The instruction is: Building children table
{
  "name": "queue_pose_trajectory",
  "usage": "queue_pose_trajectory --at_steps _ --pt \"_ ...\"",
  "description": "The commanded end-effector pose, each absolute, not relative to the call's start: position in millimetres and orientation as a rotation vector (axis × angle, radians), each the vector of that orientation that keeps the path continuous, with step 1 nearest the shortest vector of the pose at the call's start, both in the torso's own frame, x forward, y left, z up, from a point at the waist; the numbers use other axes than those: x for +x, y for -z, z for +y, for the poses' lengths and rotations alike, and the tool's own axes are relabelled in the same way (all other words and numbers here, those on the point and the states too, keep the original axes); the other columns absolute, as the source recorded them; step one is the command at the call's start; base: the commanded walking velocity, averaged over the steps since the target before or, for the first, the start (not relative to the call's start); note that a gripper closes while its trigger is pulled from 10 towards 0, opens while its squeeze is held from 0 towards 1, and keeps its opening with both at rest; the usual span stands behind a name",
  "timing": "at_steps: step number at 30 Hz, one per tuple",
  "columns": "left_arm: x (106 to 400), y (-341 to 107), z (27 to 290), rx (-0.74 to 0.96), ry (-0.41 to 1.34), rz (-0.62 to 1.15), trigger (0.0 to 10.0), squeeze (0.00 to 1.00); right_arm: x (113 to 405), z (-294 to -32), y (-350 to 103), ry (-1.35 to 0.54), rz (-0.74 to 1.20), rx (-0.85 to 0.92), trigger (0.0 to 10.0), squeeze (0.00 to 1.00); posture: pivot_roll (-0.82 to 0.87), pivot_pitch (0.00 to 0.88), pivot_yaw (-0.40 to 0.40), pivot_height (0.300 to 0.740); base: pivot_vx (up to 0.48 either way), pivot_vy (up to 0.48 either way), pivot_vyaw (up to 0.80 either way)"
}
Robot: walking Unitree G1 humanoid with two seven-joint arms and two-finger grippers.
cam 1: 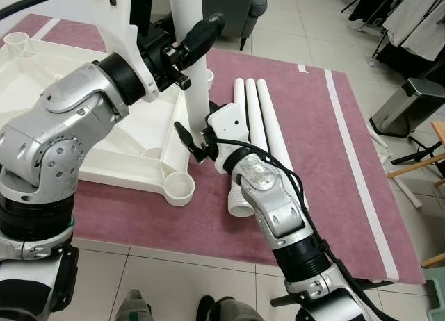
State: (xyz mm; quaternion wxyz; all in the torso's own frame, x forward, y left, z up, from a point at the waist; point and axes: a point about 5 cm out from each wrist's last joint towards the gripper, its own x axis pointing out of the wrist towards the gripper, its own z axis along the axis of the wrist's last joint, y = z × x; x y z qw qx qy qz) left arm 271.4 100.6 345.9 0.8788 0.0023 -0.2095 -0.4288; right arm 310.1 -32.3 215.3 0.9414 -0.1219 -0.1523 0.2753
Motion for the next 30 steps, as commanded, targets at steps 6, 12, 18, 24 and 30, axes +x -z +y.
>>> queue_pose_trajectory --at_steps 6,12,18,24,30 --pt "253 -346 89 0.071 1.191 -0.473 0.0 0.0 315 -35 -214 -0.535 -0.301 -0.236 5.9 0.0 0.15 0.069 -0.065 0.74 0.0 0.0 0.0" --pt "253 -344 89 0.071 1.187 -0.472 0.0 0.0 313 -33 -214 -0.564 -0.296 -0.234 0.0 0.0 0.16 0.067 -0.07 0.74 0.0 0.0 0.0" --pt "253 -341 88 0.081 1.169 -0.472 0.0 0.0 311 -33 -214 -0.579 -0.291 -0.221 0.0 0.0 0.15 0.063 -0.073 0.74 0.0 0.0 0.0" --pt "260 -332 85 0.135 1.092 -0.453 10.0 0.0 312 -35 -217 -0.569 -0.296 -0.194 0.0 0.0 0.15 0.063 -0.074 0.74 0.0 0.0 0.0" --pt "267 -323 88 0.09 1.047 -0.407 10.0 1.0 313 -37 -223 -0.551 -0.312 -0.158 0.0 0.0 0.15 0.066 -0.072 0.74 0.0 0.0 0.0"
